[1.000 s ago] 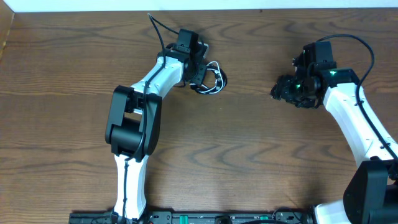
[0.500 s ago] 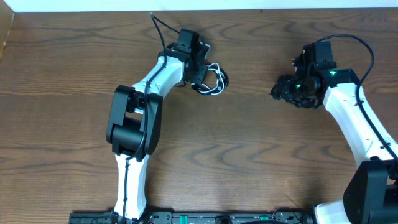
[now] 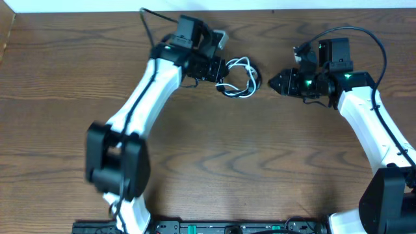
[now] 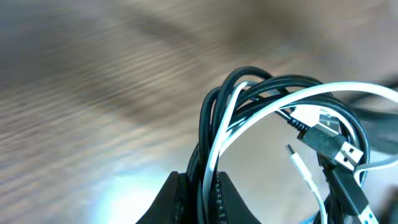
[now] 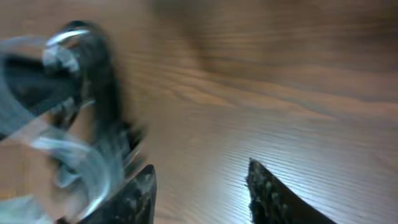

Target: Untangle cables

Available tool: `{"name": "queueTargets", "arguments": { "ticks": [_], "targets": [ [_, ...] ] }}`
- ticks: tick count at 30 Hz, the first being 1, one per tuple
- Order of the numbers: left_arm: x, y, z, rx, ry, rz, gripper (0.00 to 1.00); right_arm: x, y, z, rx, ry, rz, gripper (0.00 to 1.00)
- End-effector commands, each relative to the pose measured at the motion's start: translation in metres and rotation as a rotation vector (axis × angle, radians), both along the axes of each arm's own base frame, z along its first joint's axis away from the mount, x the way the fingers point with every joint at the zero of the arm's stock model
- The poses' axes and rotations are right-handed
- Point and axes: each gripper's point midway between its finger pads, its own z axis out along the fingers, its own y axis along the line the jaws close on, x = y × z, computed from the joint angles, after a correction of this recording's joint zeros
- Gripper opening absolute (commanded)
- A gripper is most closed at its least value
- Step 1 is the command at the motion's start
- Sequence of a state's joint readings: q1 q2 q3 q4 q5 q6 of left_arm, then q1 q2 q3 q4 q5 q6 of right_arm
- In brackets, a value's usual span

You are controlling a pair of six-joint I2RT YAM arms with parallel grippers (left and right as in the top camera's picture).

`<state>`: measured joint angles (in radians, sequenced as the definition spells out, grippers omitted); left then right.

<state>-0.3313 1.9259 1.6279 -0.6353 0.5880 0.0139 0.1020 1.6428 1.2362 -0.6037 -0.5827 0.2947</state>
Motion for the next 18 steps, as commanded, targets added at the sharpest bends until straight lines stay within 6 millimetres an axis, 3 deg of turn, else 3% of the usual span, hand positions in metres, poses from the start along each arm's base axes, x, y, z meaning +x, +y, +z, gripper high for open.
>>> {"name": "queueTargets", "arguments": {
  "ticks": [1, 7, 14, 18],
  "targets": [
    [-0.022, -0.010, 0.033, -0.099, 0.031, -0.047, 0.07, -0.006, 0.022, 0.022, 0.117, -0.043, 0.109, 0.42],
    [-0.033, -0.005, 0.031, -0.080, 0.073, -0.049, 0.07, -0.016, 0.042, 0.044, 0.242, -0.124, 0.260, 0.43],
    [-0.027, 0.012, 0.030, -0.087, 0.097, -0.011, 0.08, -0.012, 0.024, 0.043, 0.247, -0.111, 0.216, 0.42],
    [-0.034, 0.008, 0.045, -0.201, 0.091, -0.099, 0.08, -0.016, 0.025, 0.060, 0.339, -0.164, 0.282, 0.42]
  ]
}}
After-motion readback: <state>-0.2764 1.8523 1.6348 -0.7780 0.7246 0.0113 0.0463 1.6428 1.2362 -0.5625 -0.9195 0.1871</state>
